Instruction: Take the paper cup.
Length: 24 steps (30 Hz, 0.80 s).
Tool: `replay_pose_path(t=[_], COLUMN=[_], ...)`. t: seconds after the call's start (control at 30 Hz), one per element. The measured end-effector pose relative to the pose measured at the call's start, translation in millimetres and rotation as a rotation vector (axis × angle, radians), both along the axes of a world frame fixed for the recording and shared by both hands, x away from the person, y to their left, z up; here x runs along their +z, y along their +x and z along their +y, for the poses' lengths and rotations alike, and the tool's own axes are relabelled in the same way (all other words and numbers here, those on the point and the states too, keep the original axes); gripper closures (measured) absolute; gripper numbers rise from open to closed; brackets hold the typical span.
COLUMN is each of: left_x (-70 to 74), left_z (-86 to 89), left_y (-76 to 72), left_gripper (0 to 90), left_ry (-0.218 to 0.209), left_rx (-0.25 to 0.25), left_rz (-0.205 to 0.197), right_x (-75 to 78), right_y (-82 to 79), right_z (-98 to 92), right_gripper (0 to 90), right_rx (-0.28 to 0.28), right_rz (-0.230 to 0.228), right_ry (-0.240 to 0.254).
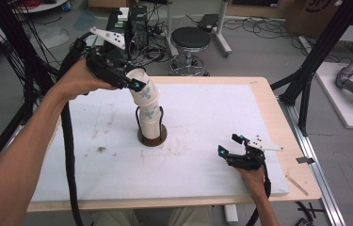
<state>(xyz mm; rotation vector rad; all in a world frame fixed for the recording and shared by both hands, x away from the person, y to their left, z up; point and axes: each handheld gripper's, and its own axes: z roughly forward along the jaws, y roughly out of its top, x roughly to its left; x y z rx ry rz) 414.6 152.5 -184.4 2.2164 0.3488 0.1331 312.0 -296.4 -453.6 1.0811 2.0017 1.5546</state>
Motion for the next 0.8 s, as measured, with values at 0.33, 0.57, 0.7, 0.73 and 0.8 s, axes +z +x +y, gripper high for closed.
replay_pose_path(t=[0.33,0.57,0.7,0.73,0.8], left_x=[-10.1,-19.2,-26.5,-28.8,-31.3], left_z=[8.9,13.3,16.5,18.0,19.6], left_y=[-19.3,-31.3,-40.4,-44.2,-48.8], left_gripper=[36.8,36.8,36.9,36.8,36.8], left_ry=[-0.024,-0.046,-0.06,-0.069,-0.083], left_rx=[-0.01,-0.017,-0.019,-0.017,-0.015], left_rz=[-0.001,0.0,-0.002,-0.003,-0.009], right_x=[0.1,0.1,0.1,0.2,0.1], right_y=[0.3,1.0,2.4,2.0,2.4], right_z=[0.2,0.0,-0.1,0.0,0.0], right_gripper=[15.6,15.6,15.6,15.6,15.6], right_rx=[0.001,0.001,0.003,0.001,0.0], right_rz=[0.002,0.009,0.016,0.024,0.016], right_ry=[-0.001,-0.002,-0.004,-0.001,-0.005])
